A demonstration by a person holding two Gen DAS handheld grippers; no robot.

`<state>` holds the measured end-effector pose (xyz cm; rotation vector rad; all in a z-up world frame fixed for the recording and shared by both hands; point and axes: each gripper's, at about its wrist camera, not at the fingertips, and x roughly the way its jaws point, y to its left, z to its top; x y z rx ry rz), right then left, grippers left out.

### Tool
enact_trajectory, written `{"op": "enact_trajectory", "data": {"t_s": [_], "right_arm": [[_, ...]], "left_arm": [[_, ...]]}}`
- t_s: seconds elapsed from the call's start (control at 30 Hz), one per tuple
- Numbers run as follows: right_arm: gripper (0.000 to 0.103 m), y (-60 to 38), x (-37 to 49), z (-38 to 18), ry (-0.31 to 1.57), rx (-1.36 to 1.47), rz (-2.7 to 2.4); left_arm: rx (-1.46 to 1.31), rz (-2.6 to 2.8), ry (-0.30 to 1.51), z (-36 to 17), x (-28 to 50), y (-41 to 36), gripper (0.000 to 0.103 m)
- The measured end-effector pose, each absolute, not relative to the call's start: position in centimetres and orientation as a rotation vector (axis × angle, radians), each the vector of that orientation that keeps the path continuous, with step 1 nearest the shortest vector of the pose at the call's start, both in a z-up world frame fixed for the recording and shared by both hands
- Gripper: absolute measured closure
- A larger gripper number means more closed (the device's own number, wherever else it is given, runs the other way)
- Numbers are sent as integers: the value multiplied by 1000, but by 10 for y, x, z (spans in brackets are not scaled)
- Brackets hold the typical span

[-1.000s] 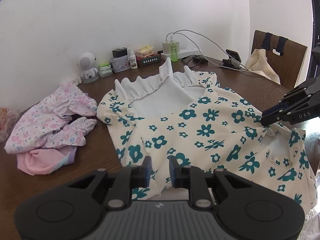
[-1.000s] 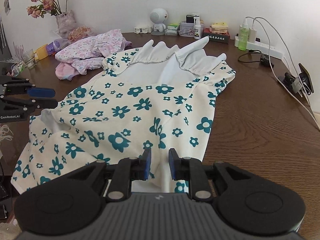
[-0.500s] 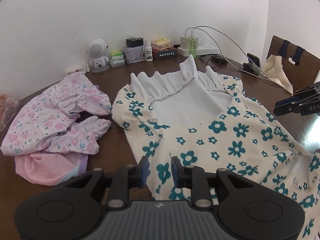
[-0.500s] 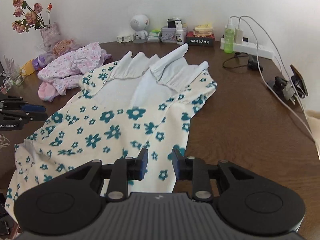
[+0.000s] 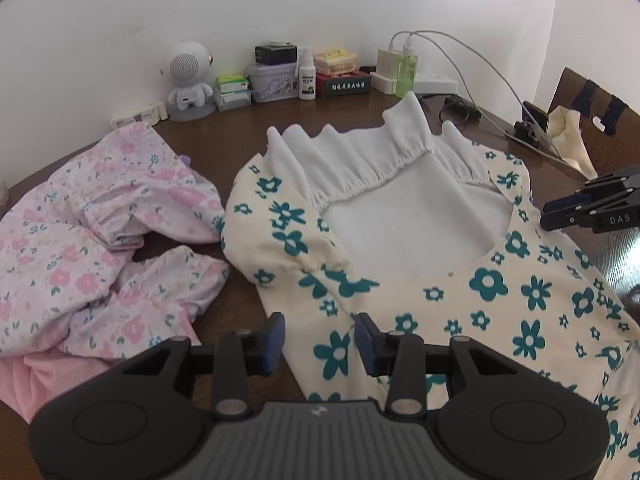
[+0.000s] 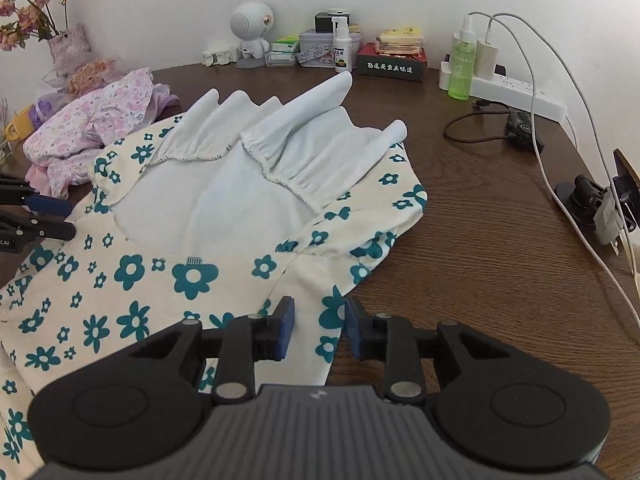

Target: Fold clothes

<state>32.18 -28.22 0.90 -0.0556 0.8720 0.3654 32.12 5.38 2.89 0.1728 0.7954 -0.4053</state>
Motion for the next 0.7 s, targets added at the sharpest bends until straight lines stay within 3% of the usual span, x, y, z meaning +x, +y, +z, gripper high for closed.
{"op": "enact_trajectory", "data": {"t_s": [0.1,0.17,0.53,0.7], "right_arm": [[74,-275,324,9,850,-43,390],[74,-267,327,4,853,-77,387],[67,-274,309,9,855,-49,379],[62,-258,254,34,818,-57,488]], "left_arm": [[177,-381,794,28,336,48,77],[208,-353,814,22,346,44,95],[288,-276,765,27,334,49,90],[328,-341,763,33,299,45,76]]}}
